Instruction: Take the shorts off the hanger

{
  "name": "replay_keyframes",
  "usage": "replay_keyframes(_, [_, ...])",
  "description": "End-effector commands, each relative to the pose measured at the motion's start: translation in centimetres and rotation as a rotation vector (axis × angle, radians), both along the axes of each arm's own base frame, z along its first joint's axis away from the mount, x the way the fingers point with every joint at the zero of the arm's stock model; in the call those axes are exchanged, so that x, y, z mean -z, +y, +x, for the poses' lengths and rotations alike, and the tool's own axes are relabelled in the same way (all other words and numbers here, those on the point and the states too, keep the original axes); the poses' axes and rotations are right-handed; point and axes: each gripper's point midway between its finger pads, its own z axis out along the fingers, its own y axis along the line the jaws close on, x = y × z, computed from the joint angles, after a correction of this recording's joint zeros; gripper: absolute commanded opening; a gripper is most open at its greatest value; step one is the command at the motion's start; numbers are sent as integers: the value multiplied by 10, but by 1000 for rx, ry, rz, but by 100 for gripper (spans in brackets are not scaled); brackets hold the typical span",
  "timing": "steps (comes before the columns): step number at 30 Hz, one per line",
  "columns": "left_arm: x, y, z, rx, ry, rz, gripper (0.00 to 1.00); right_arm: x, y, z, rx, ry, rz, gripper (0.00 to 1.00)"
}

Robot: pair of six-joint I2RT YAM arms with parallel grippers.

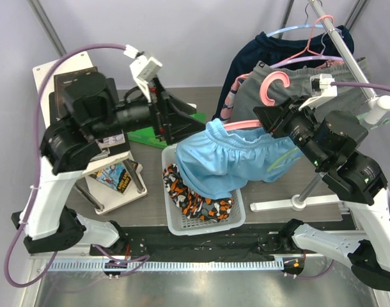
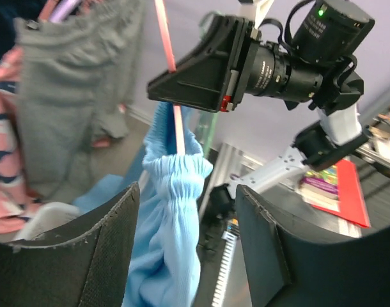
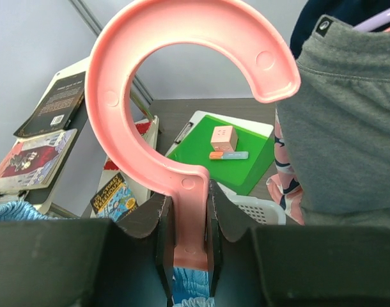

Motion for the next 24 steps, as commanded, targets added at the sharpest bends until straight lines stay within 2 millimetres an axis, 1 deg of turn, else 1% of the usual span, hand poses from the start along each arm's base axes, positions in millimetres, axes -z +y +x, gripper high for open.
replay_keyframes(1, [13, -31, -7, 156, 122, 2, 61, -40, 3, -9, -50, -111, 32, 1])
replay_keyframes(2, [17, -36, -6, 173, 149, 9, 62, -39, 4, -9, -55, -111, 28, 1])
replay_keyframes(6, [22, -42, -2, 172, 186, 16, 62, -35, 9, -9, -81, -103, 14, 1])
replay_keyframes(8, [23, -44, -2, 178, 193, 14, 59, -32, 11, -8, -90, -94, 1, 1])
replay_keyframes(11, [21, -43, -3, 180, 193, 4, 54, -26, 12, -7, -92, -79, -14, 1])
replay_keyframes(16, [28, -39, -3, 161, 197, 26, 53, -19, 9, -7, -78, -64, -24, 1])
replay_keyframes(19, [34, -34, -5, 150, 197, 56, 58, -17, 8, -6, -69, -58, -32, 1])
replay_keyframes(22, [44, -28, -2, 112, 199, 89, 60, -17, 5, -6, -55, -57, -31, 1])
replay_keyframes(23, [44, -25, -3, 111, 192, 90, 60, -17, 5, -6, -56, -57, -31, 1])
replay_keyframes(24, [47, -26, -2, 111, 194, 96, 60, -18, 6, -6, -58, -58, -29, 1])
